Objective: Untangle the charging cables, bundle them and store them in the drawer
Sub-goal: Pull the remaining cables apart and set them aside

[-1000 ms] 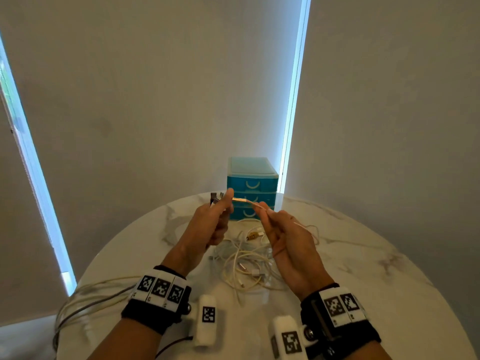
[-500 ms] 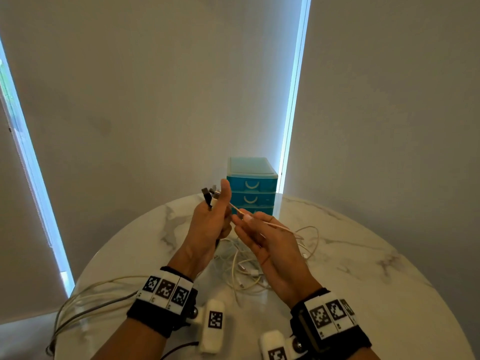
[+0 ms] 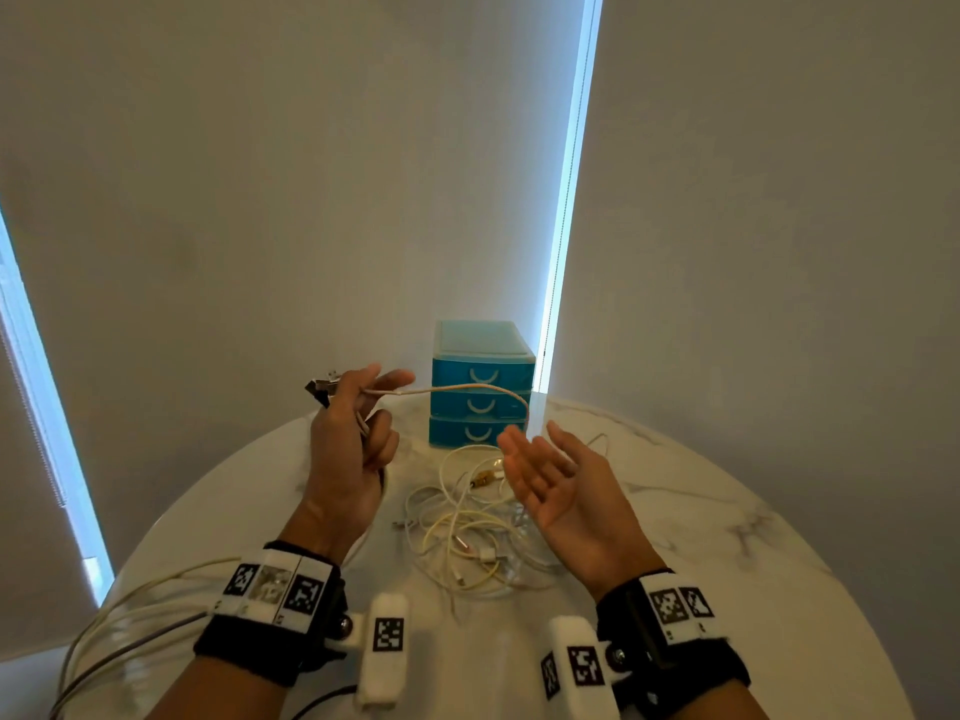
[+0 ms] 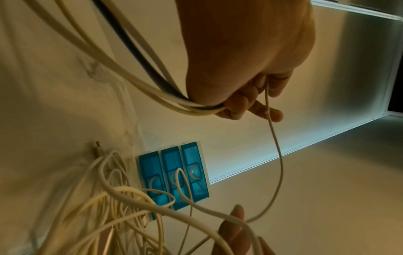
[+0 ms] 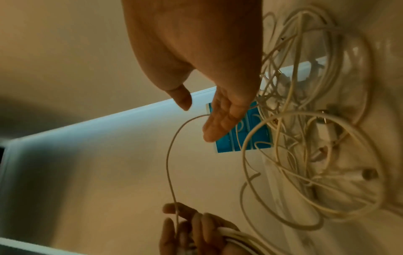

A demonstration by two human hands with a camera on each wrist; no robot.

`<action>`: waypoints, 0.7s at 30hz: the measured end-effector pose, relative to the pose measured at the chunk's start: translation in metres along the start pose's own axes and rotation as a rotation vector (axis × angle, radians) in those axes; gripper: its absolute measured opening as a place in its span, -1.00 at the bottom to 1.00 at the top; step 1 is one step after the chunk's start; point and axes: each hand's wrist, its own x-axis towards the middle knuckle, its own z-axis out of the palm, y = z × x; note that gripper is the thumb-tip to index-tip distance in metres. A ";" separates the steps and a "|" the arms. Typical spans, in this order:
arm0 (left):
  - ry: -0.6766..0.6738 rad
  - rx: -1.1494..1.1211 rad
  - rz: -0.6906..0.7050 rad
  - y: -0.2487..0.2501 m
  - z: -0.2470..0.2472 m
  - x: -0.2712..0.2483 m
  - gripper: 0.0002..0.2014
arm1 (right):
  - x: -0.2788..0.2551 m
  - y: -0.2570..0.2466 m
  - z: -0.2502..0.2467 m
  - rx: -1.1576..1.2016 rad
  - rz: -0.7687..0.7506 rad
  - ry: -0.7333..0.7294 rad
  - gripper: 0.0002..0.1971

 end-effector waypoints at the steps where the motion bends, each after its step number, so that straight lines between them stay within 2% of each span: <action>1: -0.023 0.004 -0.009 0.000 0.001 -0.001 -0.46 | 0.001 0.005 0.000 -0.060 0.020 0.008 -0.57; 4: -0.075 -0.009 -0.054 0.000 0.002 -0.004 -0.51 | 0.002 0.022 0.002 -0.187 0.086 0.034 -0.51; 6: -0.088 -0.021 -0.078 -0.001 0.001 -0.004 -0.55 | 0.003 0.025 0.002 -0.181 0.060 0.063 -0.52; 8: -0.068 -0.007 -0.088 0.000 0.000 -0.003 -0.55 | 0.003 0.019 0.001 -0.194 -0.035 0.101 -0.64; 10: -0.029 0.071 -0.100 -0.002 -0.002 0.000 -0.55 | 0.002 0.011 0.000 -0.310 -0.160 0.110 -0.75; 13: -0.015 0.377 -0.156 -0.010 -0.005 0.003 -0.68 | 0.000 0.014 0.003 -0.579 -0.339 0.038 -0.70; 15: -0.111 0.639 -0.227 -0.016 -0.004 -0.003 -0.63 | -0.001 0.021 0.009 -0.735 -0.419 -0.024 -0.65; 17: -0.267 0.825 -0.279 -0.019 0.002 -0.012 -0.59 | -0.004 0.025 0.014 -0.781 -0.417 -0.069 -0.55; 19: -0.395 0.892 -0.250 -0.022 0.010 -0.018 -0.74 | -0.005 0.024 0.014 -0.760 -0.375 -0.107 -0.52; 21: -0.438 0.938 -0.191 -0.024 0.013 -0.018 -0.80 | -0.004 0.019 0.015 -0.712 -0.341 -0.122 -0.55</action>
